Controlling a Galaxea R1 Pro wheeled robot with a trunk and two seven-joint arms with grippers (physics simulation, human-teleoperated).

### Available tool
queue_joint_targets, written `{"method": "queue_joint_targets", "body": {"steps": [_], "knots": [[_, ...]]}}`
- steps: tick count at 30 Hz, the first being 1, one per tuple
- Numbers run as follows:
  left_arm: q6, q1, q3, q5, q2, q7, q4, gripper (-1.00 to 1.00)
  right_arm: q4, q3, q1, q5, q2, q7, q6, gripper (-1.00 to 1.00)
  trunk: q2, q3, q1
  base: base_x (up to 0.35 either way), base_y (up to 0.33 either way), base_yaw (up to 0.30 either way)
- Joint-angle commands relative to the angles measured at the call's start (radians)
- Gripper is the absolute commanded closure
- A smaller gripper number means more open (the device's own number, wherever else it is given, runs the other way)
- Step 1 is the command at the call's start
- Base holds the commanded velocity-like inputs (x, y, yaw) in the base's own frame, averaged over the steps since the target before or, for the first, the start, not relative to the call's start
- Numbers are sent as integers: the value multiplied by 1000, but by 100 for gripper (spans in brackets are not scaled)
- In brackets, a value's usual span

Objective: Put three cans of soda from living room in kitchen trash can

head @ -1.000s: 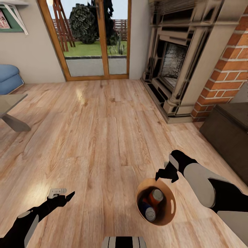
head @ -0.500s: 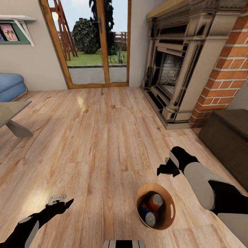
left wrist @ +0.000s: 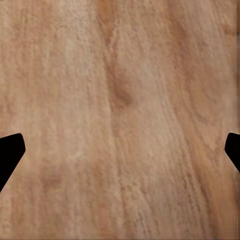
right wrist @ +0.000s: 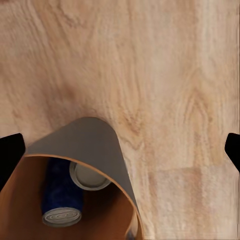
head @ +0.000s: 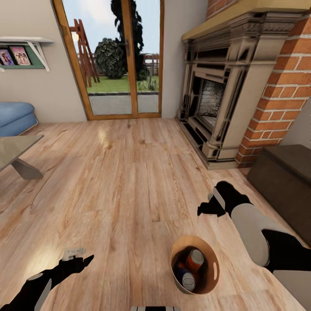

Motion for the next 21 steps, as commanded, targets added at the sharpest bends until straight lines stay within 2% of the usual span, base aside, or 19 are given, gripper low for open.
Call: {"method": "queue_joint_targets", "body": {"steps": [1, 5, 6, 8, 12, 17, 21], "knots": [[2, 0, -1, -1, -1, 0, 0, -100, -14, 3, 7, 0, 0, 0, 0, -100, 0, 4, 0, 0, 0, 0], [15, -1, -3, -4, -5, 0, 4, -100, -129, 20, 62, -1, 1, 1, 0, -100, 1, 19, -2, 0, 0, 0], [28, -3, -3, -4, -8, 2, 21, -100, -188, 25, 93, -1, 2, 1, 0, -100, 1, 23, -3, 0, 0, 0], [35, -7, -4, -4, -9, 4, 45, -100, -237, 34, 120, -1, 2, 1, 0, -100, 2, 31, -4, 0, 0, 0], [39, -10, -4, -5, -14, 6, 72, -100, -276, 43, 141, -2, 1, 1, 0, -100, 3, 47, -5, 0, 0, 0], [43, -14, -4, -42, -33, 17, 115, -100, -368, 60, 195, -1, 8, 1, 0, -100, 4, 66, -8, 0, 0, 0], [43, -18, -4, -53, -40, 32, 143, -100, -414, 77, 228, -1, 17, 1, 0, -100, 5, 81, -9, 0, 0, 0]]}}
